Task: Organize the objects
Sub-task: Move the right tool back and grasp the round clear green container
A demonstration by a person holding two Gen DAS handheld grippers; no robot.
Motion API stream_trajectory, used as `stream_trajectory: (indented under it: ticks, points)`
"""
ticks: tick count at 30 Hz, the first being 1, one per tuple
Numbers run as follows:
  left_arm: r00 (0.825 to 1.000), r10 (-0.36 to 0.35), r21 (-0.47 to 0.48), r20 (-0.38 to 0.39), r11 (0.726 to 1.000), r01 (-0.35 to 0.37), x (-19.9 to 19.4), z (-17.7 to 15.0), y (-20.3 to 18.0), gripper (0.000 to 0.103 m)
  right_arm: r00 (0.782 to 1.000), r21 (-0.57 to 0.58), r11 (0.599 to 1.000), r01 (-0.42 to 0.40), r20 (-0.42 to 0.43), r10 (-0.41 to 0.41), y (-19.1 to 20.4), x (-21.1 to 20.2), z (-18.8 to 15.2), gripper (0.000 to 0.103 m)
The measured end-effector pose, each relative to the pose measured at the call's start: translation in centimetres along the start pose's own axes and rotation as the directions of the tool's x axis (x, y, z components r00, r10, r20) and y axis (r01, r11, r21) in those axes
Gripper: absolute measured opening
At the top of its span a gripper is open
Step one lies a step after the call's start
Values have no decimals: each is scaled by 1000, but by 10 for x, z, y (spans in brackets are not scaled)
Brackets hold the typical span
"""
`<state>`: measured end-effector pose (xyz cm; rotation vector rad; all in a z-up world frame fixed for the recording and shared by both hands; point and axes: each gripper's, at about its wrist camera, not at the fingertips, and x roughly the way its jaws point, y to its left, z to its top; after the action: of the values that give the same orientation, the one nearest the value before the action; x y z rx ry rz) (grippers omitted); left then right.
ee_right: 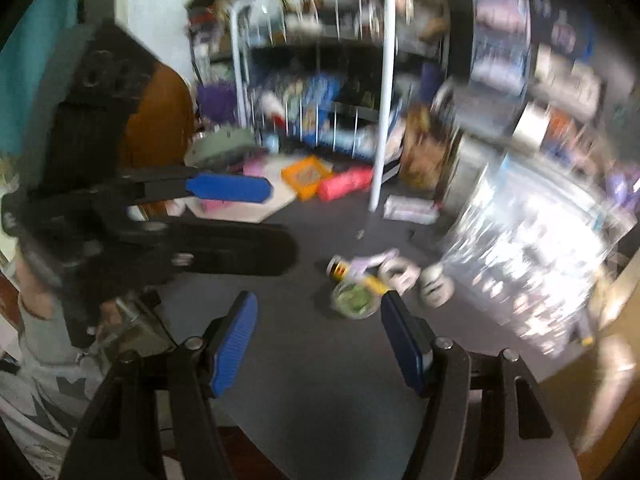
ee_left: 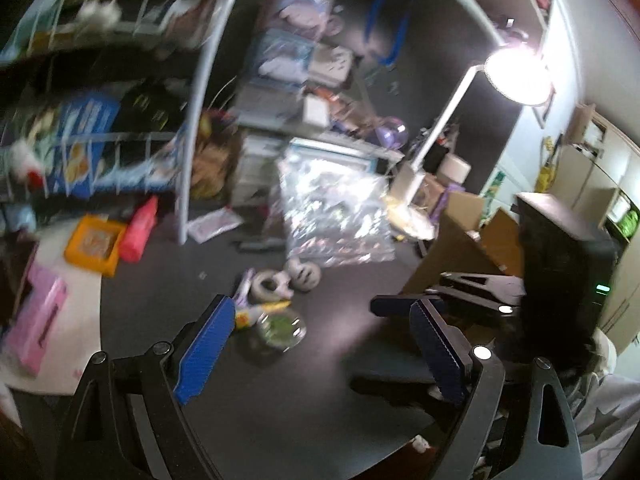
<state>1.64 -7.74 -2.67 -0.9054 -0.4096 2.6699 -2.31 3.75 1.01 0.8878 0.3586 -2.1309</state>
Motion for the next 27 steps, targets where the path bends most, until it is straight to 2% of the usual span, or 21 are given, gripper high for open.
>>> stream_trajectory:
  ticks: [3,6,13,18,20,22,27]
  points:
    - [1000,7,-38,-22,999,-8,8,-11,15,88,997,62,998,-6,-75,10,-15,39,-7,61]
    - [999,23,-67,-47,997,-26,15,-20,27,88,993,82,996,34,-117,-24,-24,68,-15,61]
    - [996,21,-100,-82,995,-30,27,-31,41,88,988,106,993,48,-150,-31,-37,101,-21,61]
    - [995,24,-116,-98,993,-35,34,-33,47,88,989,83,995,55,-143,-43,-37,110,-15,61]
    - [995,22,-120,-99,992,-34,35,-34,49,88,988,68,995,67,-141,-57,-36,113,-13,54]
    - [995,22,-125,-100,992,-35,35,-34,50,88,988,57,995,76,-138,-68,-35,114,-11,41]
    - [994,18,-123,-107,992,-32,35,-35,47,88,988,47,996,82,-138,-75,-34,115,-10,40]
